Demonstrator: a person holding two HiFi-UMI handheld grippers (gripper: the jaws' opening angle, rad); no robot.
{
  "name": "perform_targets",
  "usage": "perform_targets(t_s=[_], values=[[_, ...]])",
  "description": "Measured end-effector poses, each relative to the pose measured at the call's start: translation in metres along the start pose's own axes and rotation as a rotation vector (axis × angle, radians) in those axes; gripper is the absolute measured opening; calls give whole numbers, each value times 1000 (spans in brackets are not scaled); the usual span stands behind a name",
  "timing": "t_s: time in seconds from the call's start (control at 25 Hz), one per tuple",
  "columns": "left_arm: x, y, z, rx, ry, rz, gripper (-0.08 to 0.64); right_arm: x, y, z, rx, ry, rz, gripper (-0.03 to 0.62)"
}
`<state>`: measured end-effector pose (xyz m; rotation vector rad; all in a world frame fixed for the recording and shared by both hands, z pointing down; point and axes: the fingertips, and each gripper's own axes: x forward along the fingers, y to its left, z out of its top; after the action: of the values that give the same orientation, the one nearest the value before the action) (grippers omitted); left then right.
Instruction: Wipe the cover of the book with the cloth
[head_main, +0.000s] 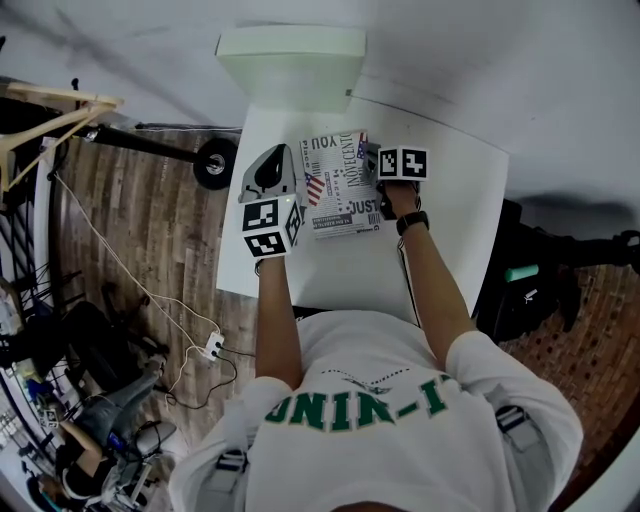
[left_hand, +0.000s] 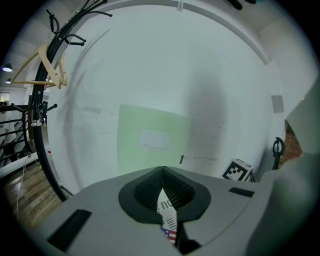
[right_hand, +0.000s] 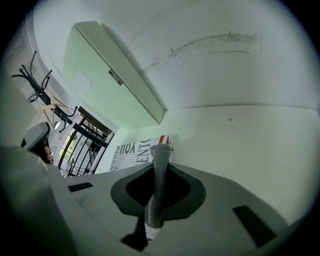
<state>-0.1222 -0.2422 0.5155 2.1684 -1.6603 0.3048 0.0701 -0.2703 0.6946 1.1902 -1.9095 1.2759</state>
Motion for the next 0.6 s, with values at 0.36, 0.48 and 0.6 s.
perform_targets(t_s=[0.36, 0.48, 0.6], values=[[-13, 17, -2, -5, 0, 43, 12, 39, 128, -36, -120, 99, 211, 34], [-16, 21, -5, -4, 5, 51, 12, 56, 146, -51, -150, 148, 220, 34], [-18, 24, -5, -5, 6, 56, 12, 59, 146, -55, -163, 161, 211, 33]])
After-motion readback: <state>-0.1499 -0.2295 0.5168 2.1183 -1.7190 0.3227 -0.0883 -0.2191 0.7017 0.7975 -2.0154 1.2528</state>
